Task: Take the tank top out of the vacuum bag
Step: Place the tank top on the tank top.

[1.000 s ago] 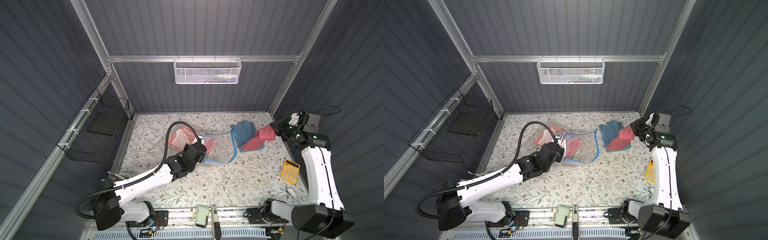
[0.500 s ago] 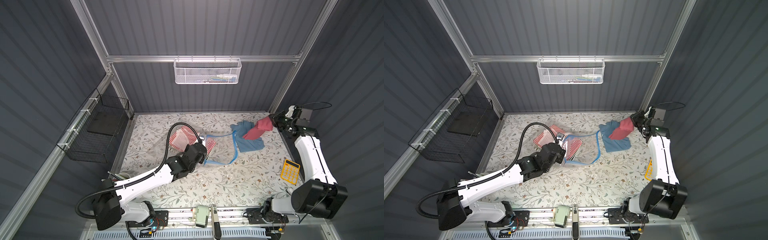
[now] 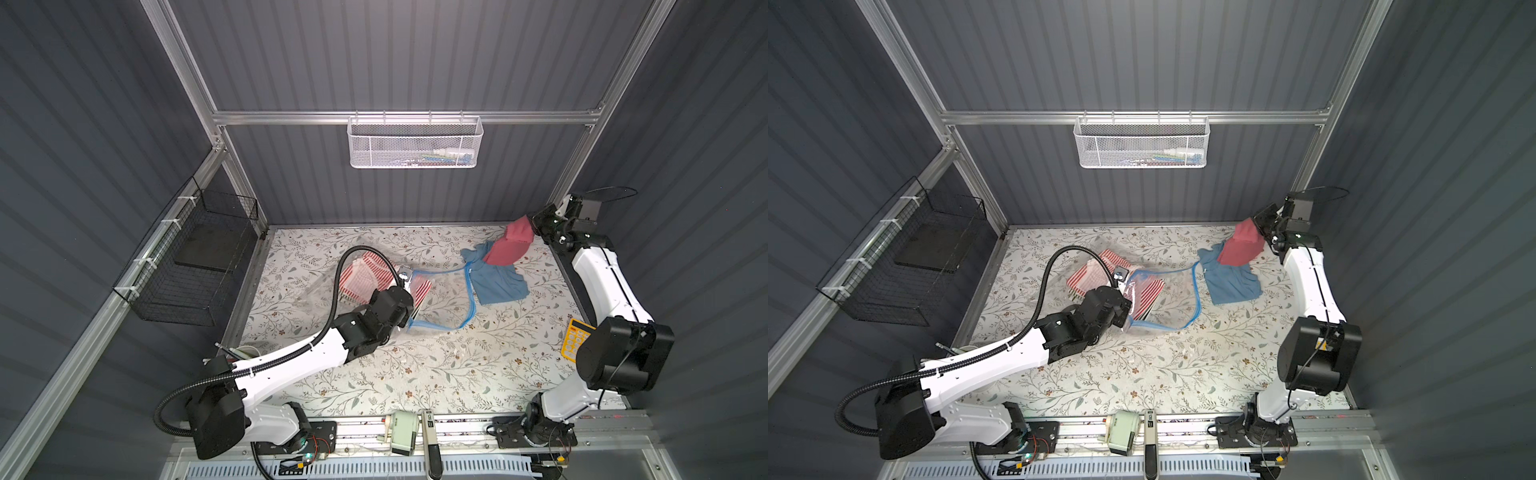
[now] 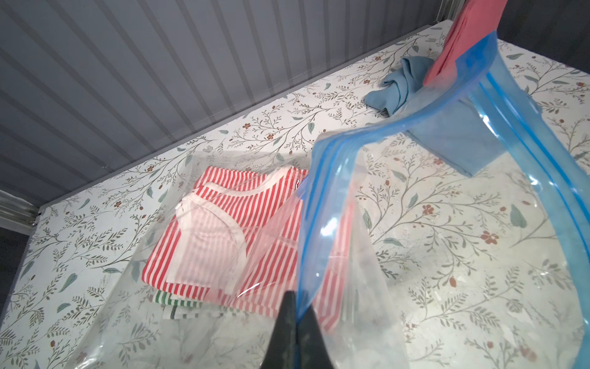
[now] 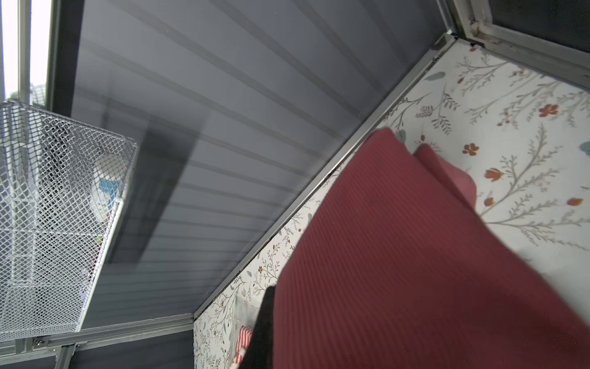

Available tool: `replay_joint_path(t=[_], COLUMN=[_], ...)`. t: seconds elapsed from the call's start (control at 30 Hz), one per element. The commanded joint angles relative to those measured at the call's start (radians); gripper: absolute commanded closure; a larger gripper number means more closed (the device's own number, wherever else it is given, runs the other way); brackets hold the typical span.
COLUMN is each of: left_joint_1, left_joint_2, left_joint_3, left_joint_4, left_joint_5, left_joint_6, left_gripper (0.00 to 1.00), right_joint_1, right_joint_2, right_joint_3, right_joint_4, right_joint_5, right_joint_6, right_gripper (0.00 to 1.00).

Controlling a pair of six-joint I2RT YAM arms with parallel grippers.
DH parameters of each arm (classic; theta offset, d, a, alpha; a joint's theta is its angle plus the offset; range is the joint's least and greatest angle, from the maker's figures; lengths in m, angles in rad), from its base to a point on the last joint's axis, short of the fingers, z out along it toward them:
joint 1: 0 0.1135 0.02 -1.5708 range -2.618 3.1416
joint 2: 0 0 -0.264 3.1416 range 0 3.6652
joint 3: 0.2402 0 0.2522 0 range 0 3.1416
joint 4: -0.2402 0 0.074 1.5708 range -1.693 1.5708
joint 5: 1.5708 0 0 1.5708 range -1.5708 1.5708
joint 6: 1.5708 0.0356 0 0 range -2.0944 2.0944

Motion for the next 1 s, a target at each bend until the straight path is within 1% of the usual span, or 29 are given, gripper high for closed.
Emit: replay_joint_path(t=[0.0, 0.23, 0.43, 0.7, 0.83, 0.97], left_joint_1=[0.013, 0.05, 0.078, 0.114, 0.126, 0.132], left_joint_2=[0.015, -0.003, -0.003, -0.016, -0.017, -0.011], left_joint_3=[-0.021, -0.047, -0.059, -0.08, -0.088, -0.088], left_joint_4=[0.021, 0.076, 0.071, 0.077, 0.081, 0.082], left_joint_5=[-0.006, 0.01, 0.029, 0.056, 0.067, 0.076], left_joint_6=[0.018, 0.038, 0.04, 0.034, 0.028, 0.03], left_gripper=[1.0, 1.0, 1.0, 1.0, 1.0, 1.0], right_joint_1=[0.015, 0.055, 0.078, 0.086, 0.093, 0.105], right_joint_2=[0.039, 0.129, 0.198, 0.223, 0.226, 0.202], right_joint_3=[0.063, 0.14, 0.213, 0.244, 0.212, 0.114], right_joint_4=[0.059, 0.082, 0.094, 0.105, 0.113, 0.163], right_joint_5=[0.031, 0.092, 0.104, 0.118, 0.111, 0.096], right_joint_6=[0.004, 0.029, 0.046, 0.06, 0.084, 0.122], right_gripper=[1.0, 1.0, 1.0, 1.0, 1.0, 1.0])
